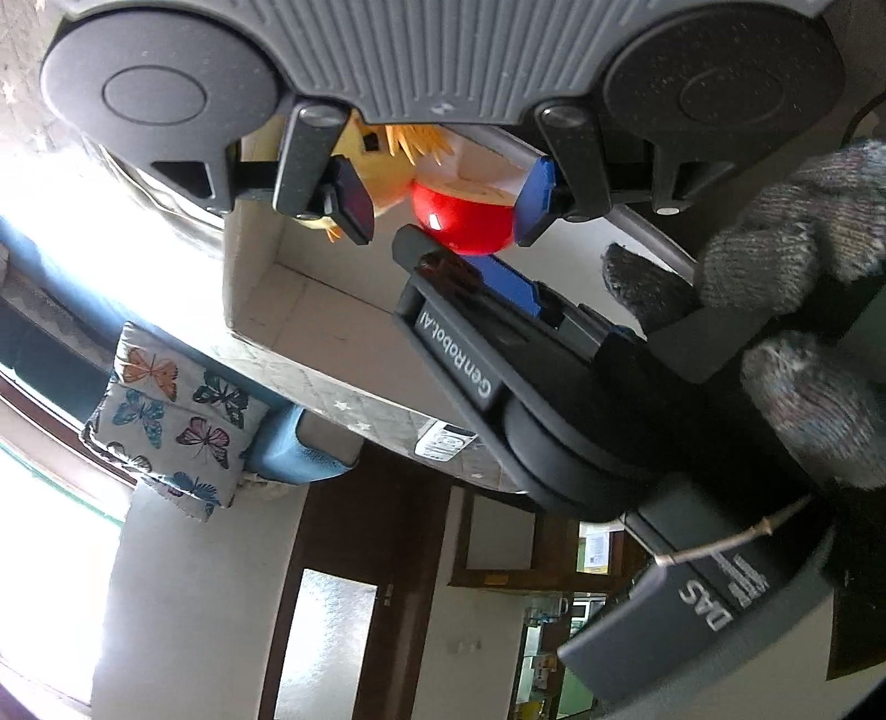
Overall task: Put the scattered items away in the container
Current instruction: 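Carry the red ball with the left gripper and release it into the box, then move the open left gripper down to the orange duck toy, then close the left gripper on the orange duck toy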
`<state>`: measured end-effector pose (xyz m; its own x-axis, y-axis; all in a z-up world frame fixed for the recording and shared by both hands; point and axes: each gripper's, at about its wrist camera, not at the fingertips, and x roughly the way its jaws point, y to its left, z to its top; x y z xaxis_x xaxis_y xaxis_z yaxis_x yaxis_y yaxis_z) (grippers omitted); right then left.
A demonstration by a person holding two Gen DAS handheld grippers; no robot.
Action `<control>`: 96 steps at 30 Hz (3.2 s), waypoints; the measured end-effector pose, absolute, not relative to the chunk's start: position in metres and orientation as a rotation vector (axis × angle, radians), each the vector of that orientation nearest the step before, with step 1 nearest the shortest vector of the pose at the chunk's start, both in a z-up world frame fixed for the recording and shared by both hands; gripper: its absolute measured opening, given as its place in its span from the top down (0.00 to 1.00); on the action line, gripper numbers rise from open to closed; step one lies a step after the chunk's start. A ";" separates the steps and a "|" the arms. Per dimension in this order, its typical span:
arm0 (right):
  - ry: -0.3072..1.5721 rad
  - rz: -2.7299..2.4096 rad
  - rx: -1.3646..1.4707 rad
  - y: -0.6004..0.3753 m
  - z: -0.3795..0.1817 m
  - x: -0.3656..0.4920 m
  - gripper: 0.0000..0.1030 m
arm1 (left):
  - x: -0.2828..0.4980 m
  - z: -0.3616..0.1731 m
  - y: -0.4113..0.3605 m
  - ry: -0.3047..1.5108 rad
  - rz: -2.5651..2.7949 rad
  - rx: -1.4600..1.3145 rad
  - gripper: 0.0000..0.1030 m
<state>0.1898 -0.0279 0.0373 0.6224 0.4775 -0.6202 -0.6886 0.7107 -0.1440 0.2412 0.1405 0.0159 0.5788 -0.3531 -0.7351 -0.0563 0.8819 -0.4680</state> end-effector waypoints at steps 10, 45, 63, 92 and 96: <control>0.553 0.629 -0.323 -0.066 0.053 0.161 0.45 | 0.227 0.029 0.129 0.910 -0.185 -0.437 0.68; 0.617 0.401 -0.186 -0.192 0.033 0.046 0.32 | 0.143 0.041 0.018 0.918 -0.320 -0.296 0.66; 0.660 0.267 -0.078 -0.238 0.017 0.062 0.33 | 0.172 0.039 -0.036 0.962 -0.371 -0.260 0.66; 0.712 0.325 -0.002 -0.244 0.002 0.084 0.56 | 0.233 0.009 -0.093 1.068 -0.378 -0.281 0.63; 0.711 0.328 0.004 -0.245 0.002 0.085 0.56 | 0.235 0.006 -0.096 1.078 -0.377 -0.272 0.61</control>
